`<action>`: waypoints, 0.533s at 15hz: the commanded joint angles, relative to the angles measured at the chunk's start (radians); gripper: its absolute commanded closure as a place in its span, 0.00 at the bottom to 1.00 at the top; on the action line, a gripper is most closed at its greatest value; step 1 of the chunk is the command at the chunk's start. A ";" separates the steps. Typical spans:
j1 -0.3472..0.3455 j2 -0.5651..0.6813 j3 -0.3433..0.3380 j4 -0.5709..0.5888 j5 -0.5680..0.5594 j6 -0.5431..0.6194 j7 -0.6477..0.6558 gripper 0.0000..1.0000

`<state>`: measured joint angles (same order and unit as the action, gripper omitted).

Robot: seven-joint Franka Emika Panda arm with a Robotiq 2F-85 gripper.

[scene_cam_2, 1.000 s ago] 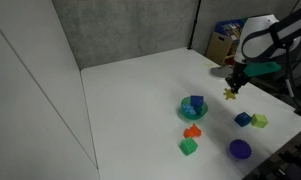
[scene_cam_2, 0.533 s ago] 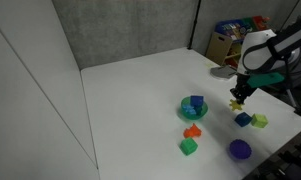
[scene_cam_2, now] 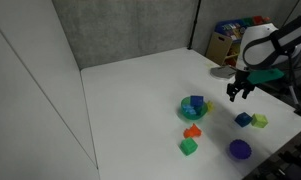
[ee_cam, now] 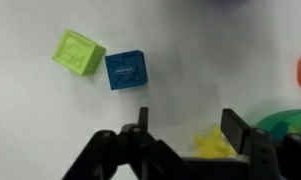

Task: Remove the yellow microbe shaped toy from the green bowl and place it on the table

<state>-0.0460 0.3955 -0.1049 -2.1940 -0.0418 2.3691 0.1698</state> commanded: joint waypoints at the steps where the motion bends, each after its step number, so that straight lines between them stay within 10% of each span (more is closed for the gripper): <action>1: 0.003 -0.135 0.038 -0.057 0.032 -0.063 -0.062 0.00; 8: 0.043 -0.362 0.089 -0.076 0.023 -0.246 -0.056 0.00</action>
<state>-0.0154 0.1463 -0.0265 -2.2419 -0.0172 2.1959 0.1215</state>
